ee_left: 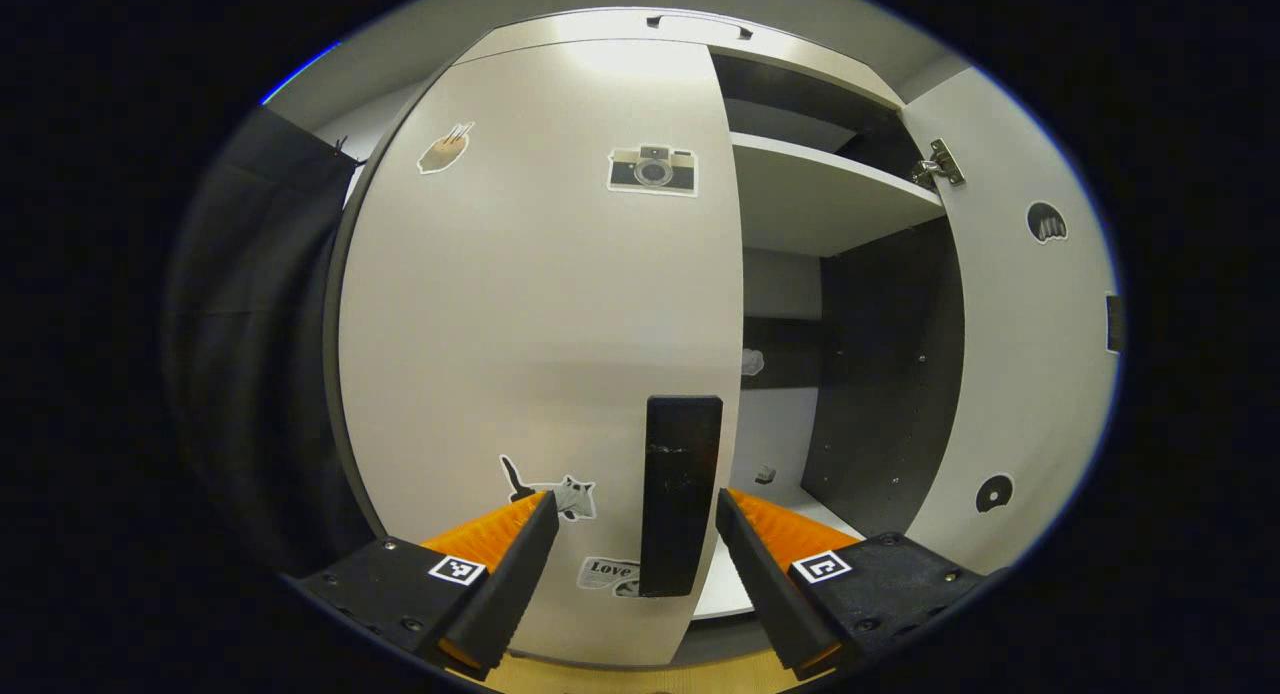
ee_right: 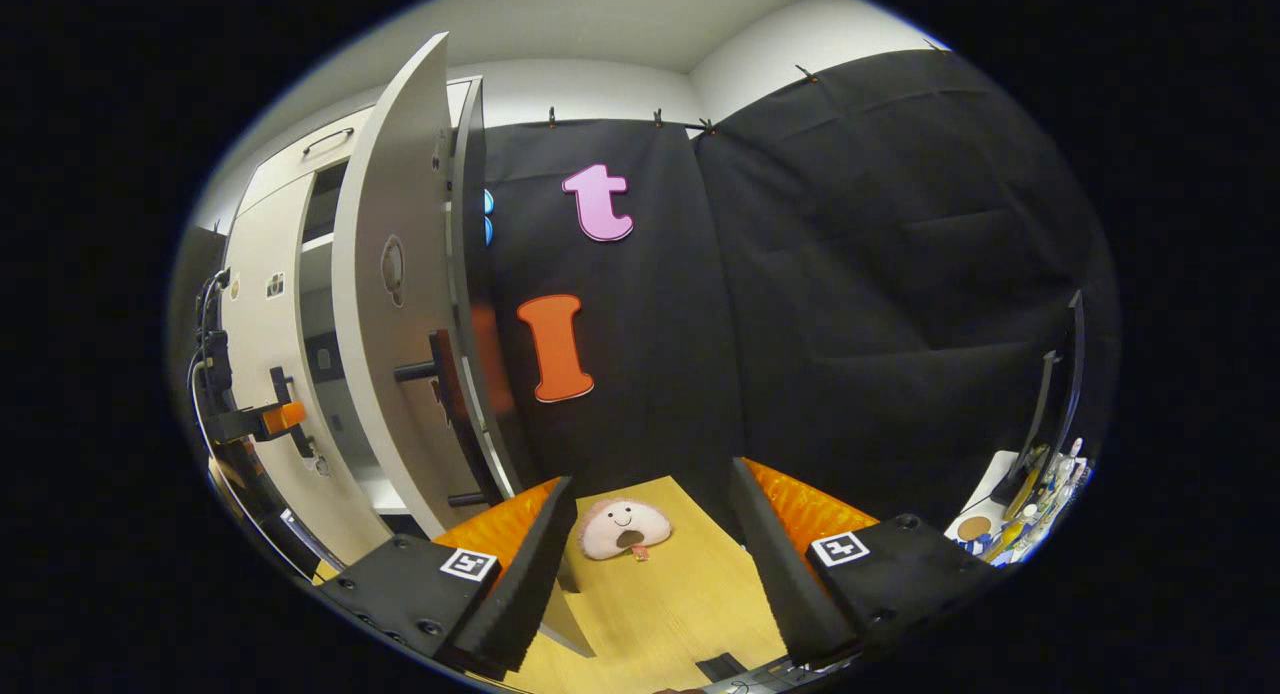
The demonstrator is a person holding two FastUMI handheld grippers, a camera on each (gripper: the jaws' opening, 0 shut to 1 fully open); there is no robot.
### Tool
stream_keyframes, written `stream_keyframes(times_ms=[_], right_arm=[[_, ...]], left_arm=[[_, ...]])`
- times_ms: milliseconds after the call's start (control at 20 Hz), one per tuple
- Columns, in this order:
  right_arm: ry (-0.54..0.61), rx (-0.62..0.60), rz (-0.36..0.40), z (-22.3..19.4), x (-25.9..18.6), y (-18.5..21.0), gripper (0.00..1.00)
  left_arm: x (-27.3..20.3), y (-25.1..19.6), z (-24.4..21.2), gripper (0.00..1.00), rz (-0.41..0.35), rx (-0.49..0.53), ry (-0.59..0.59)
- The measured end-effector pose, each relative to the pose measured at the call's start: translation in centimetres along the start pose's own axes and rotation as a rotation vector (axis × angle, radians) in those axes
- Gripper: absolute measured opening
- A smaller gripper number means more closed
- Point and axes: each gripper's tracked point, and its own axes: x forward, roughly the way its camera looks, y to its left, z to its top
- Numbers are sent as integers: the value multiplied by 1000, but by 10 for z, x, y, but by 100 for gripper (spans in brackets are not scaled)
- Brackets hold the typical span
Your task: Open the right door of the double-door shoe cabinet with the right hand, and open the left door with the left hand.
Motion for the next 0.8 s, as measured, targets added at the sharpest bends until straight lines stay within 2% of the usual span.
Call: stream_keyframes(times_ms=[100,150,200,350,450,500,700,800], right_arm=[[10,5,-8,-2,3,-2,98],[2,11,-16,0,4,-5,99],[-9,17,-19,3,4,-6,99],[-22,27,-15,6,3,-7,99],[-20,25,-19,6,2,-10,99],[-16,22,-19,5,1,-11,98],[-20,-3,-18,8,-9,-11,98],[-25,-27,-24,12,-12,-12,98]], left_arm=[[5,-1,-4,94,5,8,11],[5,-4,-5,87,1,9,11],[5,-5,-4,72,4,13,5],[9,-11,-4,63,-8,22,10],[9,-18,-5,47,-18,21,14],[10,-18,-5,34,-13,27,12],[5,-15,-5,30,-19,-33,-8],[-4,-14,-7,25,-20,7,-6]])
